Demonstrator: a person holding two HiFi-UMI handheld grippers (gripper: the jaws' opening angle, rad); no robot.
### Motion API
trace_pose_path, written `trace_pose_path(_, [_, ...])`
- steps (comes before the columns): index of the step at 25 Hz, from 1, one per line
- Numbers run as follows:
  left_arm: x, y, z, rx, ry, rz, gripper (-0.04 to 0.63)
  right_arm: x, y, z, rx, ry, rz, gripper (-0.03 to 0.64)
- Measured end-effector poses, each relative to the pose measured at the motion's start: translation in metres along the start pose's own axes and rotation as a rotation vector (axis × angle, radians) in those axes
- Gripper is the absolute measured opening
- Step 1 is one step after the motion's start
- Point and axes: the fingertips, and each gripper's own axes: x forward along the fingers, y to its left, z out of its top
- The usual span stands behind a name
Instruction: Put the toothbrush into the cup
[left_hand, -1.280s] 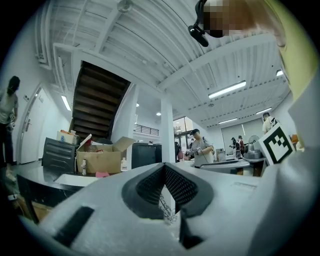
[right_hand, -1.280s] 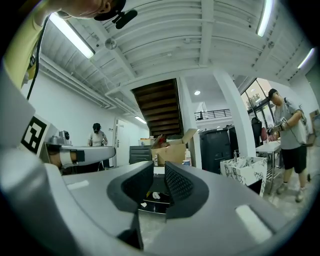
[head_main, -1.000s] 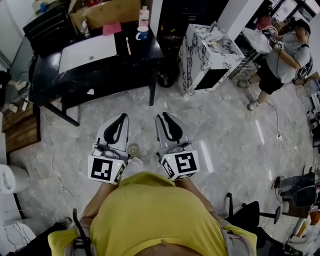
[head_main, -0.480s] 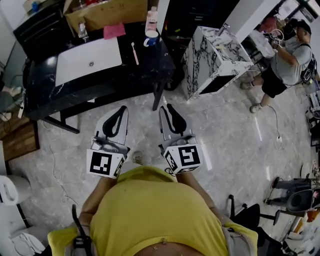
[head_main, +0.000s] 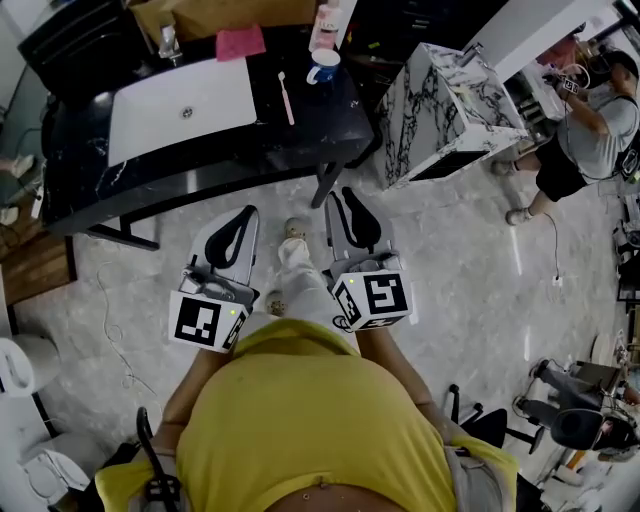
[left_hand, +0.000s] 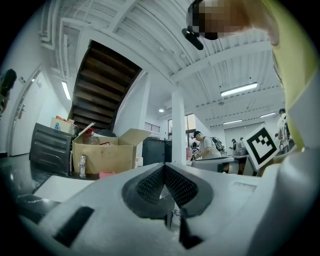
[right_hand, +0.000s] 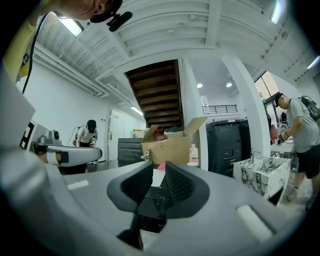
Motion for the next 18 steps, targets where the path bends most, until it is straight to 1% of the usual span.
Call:
trace_pose_path(3, [0.011,0.018,-0.007,-0.003,0.013,0.019,0.002,0.032,-0.004,-0.004,0.001,0.009,0.027,0.087])
trace_pose_path(8, [0.045,0.059,-0.007,-0.008,0.005,0.065,0.002,0.097,-0.012,-0.012,0.003,0.032,0.086,0.087])
trace_pose_path(11, [0.074,0.086,-0.005,-0.016,0.003,0.099,0.002,0.138,-0.021,-0.014,-0.003,0.059,0.124,0.087])
trace_pose_path(15, [0.118,0.116,-0.004,-0.035,0.010,0.150,0.002,0.191,-0.041,-0.022,-0.036,0.113,0.187,0.087])
trace_pose_path(18, [0.153,0.136,-0.002,-0.033,0.021,0.172,0.002,0.231,-0.058,-0.030,-0.050,0.151,0.220,0.087])
